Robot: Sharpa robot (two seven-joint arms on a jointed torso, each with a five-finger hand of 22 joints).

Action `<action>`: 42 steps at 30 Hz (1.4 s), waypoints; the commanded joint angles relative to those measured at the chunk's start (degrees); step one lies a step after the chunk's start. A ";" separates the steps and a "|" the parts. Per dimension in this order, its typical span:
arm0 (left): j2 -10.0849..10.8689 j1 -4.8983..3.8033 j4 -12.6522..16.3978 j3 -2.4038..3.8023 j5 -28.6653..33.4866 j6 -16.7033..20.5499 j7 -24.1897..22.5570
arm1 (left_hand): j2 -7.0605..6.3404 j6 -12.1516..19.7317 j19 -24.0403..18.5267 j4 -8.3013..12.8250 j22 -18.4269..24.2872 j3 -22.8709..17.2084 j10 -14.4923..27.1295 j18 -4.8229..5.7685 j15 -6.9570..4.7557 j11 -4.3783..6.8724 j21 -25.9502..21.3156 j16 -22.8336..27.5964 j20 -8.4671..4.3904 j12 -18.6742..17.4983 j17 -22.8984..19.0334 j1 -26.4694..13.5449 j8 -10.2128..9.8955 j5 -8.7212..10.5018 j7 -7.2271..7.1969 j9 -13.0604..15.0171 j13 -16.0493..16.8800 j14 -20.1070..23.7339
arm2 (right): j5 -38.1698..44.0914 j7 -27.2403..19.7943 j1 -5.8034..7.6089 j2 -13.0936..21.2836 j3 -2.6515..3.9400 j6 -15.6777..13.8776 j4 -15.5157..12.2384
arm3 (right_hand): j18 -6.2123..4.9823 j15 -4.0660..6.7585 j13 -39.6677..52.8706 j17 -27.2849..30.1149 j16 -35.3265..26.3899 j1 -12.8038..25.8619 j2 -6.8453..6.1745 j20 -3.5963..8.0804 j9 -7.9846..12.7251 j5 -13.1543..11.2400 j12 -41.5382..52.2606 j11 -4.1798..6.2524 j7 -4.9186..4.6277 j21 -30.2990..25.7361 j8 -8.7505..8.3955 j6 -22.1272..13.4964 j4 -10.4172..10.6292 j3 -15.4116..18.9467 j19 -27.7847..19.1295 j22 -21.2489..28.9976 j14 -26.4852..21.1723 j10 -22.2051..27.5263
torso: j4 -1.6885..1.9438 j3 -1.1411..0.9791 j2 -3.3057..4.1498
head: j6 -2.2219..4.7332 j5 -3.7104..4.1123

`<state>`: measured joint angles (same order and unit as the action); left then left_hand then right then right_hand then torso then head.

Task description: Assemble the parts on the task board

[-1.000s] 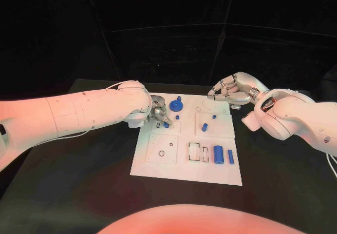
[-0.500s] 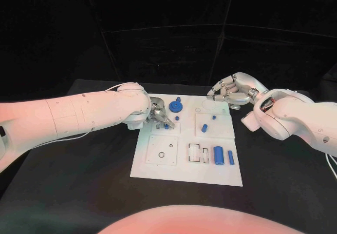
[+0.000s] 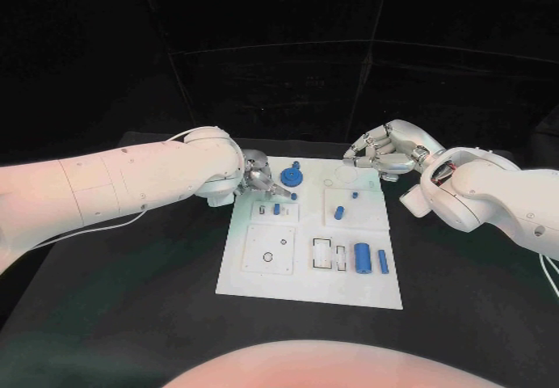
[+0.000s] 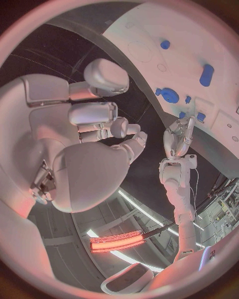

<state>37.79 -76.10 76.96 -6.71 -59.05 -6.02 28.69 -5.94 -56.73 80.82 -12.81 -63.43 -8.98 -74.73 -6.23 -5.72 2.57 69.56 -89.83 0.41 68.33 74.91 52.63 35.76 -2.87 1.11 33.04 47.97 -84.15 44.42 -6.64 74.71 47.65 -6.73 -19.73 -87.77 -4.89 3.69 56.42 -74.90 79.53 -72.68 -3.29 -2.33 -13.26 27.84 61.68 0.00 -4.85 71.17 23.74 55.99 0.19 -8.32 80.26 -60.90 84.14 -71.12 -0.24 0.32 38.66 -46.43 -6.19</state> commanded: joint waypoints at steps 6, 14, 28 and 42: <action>1.57 -2.53 -1.01 3.06 2.07 -7.18 0.36 | 1.80 5.56 -1.83 0.40 4.25 2.97 4.58 -0.12 0.98 -1.59 -3.61 0.54 0.63 -4.19 13.40 6.01 -4.55 0.12 2.23 -1.85 -6.50 -5.45 | 0.07 -0.56 0.11 0.01 0.03 0.28 0.30 | -0.81 0.16 -0.05 -1.95 -0.40 -0.17 -0.28 0.06 -0.08 0.23 -0.12 -0.21 -0.05 -0.20 0.24 -0.32 0.06 -0.23 -0.03 0.04 3.05 0.39 | 0.06 -0.05 -0.03 | 0.45 0.36; -2.44 -4.42 -10.31 3.41 1.88 -12.47 0.10 | 3.51 7.22 -2.11 0.56 4.83 5.49 6.35 -0.27 2.31 -3.07 -4.29 0.63 1.93 -5.20 13.19 9.01 -8.48 0.12 3.90 -5.65 -8.43 -5.41 | 0.07 -0.51 0.11 -0.39 0.03 0.23 0.69 | -0.81 0.09 -0.09 -1.99 -0.38 -0.09 -0.36 0.01 0.02 0.27 -0.11 -0.31 -0.22 -0.24 0.05 -0.88 0.20 -0.36 -0.04 0.06 3.06 0.39 | -0.14 -0.10 0.05 | 0.91 -0.05; -7.82 -3.50 -20.50 2.45 -1.12 -16.63 -0.08 | 5.22 3.79 -1.86 -2.49 4.45 10.87 6.56 -0.44 2.27 -2.83 -4.11 0.58 2.32 -5.10 13.31 8.71 -8.77 0.18 3.49 -8.02 -8.67 -5.43 | 0.07 -0.31 0.12 -0.68 0.03 0.25 0.61 | -0.80 0.09 -0.08 -2.02 -0.36 -0.10 -0.35 0.00 0.02 0.28 -0.09 -0.32 -0.22 -0.21 0.04 -0.92 0.21 -0.38 -0.02 0.01 3.06 0.37 | -0.22 0.15 0.41 | 1.31 -0.56; -10.72 -1.98 -25.00 2.21 -1.43 -18.19 -0.04 | 5.60 2.82 -1.72 -2.92 4.14 11.97 6.33 -0.38 1.96 -2.49 -3.89 0.50 2.09 -4.83 13.49 9.20 -7.94 0.16 3.06 -7.77 -8.24 -5.48 | 0.07 -0.33 0.12 -1.03 0.03 0.27 0.72 | -0.80 0.07 -0.03 -2.02 -0.36 -0.17 -0.29 -0.01 0.02 0.32 -0.04 -0.33 -0.22 -0.22 0.06 -0.94 0.21 -0.48 -0.02 0.01 3.07 0.34 | -0.29 0.08 0.31 | 1.01 -0.90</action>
<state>27.16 -78.01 52.11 -4.52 -59.88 -22.60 28.75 -0.78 -53.66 78.88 -15.74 -59.19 2.73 -68.48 -6.23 -3.45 -0.39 65.48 -89.47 2.56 63.18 74.91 61.91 27.60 -2.87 4.19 25.18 39.67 -83.95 44.42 -6.62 74.71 46.68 -6.73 -19.71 -87.01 -4.89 3.69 56.38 -74.93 79.32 -72.68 -3.30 -2.33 -13.25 27.84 61.68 -0.21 -4.99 71.17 23.74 55.52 0.35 -8.48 80.27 -60.88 84.14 -70.92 -0.54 0.44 39.02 -45.40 -7.11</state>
